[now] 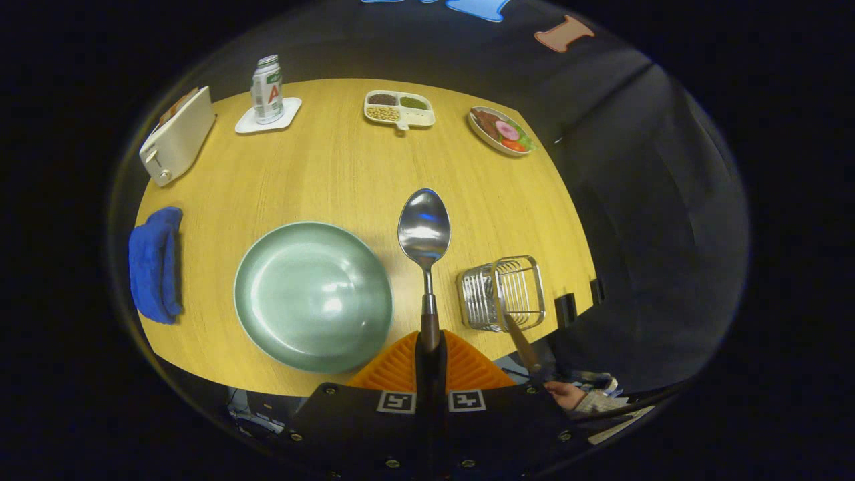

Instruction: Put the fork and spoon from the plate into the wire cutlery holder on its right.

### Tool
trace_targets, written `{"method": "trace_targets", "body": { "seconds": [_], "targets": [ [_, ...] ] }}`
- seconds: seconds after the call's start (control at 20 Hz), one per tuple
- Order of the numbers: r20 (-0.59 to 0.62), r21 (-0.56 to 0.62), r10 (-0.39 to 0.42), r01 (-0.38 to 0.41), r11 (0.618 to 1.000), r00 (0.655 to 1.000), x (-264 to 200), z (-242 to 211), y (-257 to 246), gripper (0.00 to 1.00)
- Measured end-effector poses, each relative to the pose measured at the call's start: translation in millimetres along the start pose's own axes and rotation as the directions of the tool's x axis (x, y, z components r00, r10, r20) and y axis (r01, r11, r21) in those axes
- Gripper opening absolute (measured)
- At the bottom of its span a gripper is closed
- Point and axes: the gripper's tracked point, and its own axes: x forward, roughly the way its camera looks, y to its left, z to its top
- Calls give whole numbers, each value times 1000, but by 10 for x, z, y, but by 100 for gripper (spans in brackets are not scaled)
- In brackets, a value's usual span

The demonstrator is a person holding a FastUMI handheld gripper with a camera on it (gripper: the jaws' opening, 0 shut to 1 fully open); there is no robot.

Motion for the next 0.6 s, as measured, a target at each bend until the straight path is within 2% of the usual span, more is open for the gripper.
{"method": "trace_targets", "body": {
  "seconds": [0.2,0.35,0.6],
  "targets": [
    [-44,96,-33,38,995,998,-42,-63,-316,3],
    [-85,187,-16,32,982,996,14,-159,-433,3],
    [-156,271,4,39,962,988,81,-357,-597,3]
  ]
}}
